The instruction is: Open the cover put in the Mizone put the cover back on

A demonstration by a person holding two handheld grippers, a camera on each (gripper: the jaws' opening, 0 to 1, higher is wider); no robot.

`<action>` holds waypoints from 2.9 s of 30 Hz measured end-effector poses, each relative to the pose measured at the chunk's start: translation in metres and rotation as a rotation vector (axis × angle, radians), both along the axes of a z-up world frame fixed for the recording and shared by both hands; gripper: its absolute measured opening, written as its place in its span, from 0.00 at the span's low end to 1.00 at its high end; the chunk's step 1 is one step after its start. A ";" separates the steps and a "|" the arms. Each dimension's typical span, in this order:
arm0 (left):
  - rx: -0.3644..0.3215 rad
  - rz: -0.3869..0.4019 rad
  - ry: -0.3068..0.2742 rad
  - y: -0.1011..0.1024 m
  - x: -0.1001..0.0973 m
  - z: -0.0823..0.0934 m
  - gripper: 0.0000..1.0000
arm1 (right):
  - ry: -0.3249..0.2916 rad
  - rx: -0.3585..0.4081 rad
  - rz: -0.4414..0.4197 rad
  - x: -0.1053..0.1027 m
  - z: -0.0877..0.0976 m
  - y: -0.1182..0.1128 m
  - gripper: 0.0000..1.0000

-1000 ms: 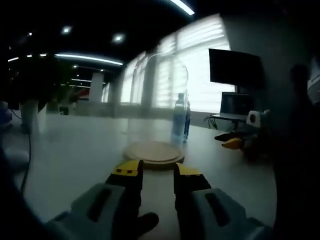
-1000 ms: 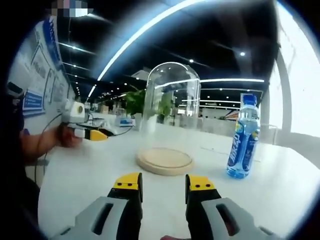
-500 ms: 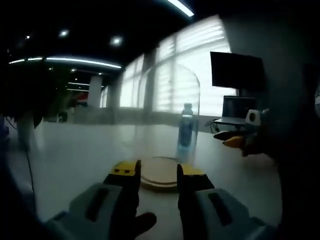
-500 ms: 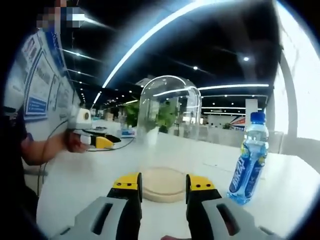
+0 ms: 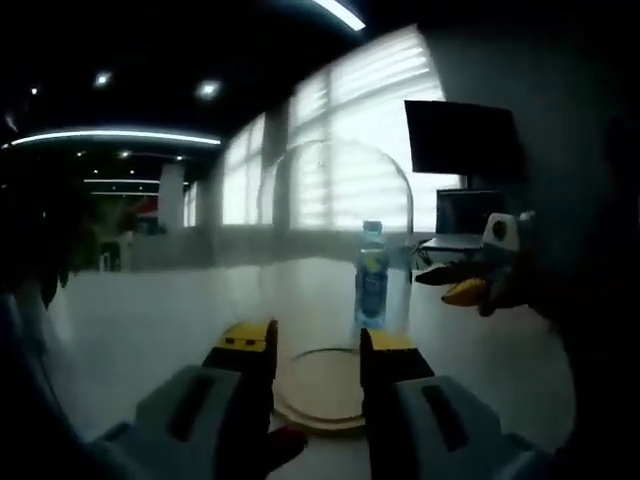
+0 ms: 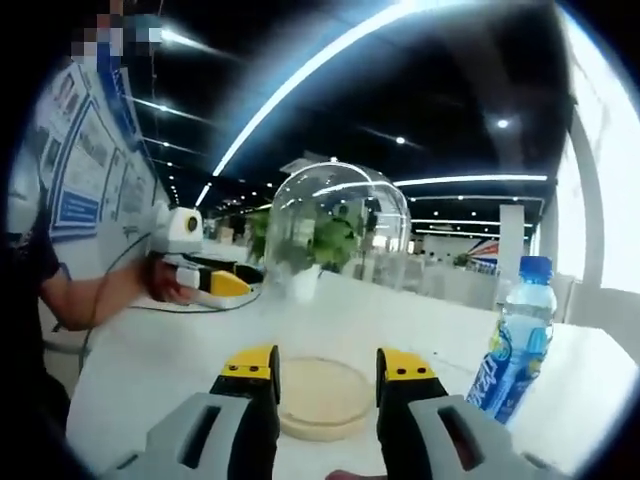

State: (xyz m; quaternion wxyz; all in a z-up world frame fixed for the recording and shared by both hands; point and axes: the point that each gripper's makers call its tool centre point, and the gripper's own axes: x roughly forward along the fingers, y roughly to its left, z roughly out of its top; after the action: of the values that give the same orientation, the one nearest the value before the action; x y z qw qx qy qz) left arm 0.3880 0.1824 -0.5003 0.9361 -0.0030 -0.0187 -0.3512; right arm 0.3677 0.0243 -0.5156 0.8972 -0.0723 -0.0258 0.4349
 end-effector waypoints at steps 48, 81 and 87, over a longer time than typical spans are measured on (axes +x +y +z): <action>0.044 -0.502 0.068 -0.019 0.036 0.017 0.47 | 0.124 -0.037 0.375 0.050 0.019 0.031 0.56; -0.004 -0.572 0.074 -0.038 0.043 0.009 0.66 | 0.177 0.046 0.468 0.058 0.008 0.054 0.75; -0.032 -0.570 0.076 -0.041 0.044 0.015 0.69 | 0.180 0.056 0.484 0.059 0.007 0.062 0.79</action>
State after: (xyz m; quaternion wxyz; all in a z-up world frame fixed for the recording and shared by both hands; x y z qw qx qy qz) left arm 0.4316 0.1412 -0.4851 0.7995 -0.0359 0.0124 -0.5994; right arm 0.4269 0.0864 -0.5089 0.7675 -0.0003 0.0255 0.6406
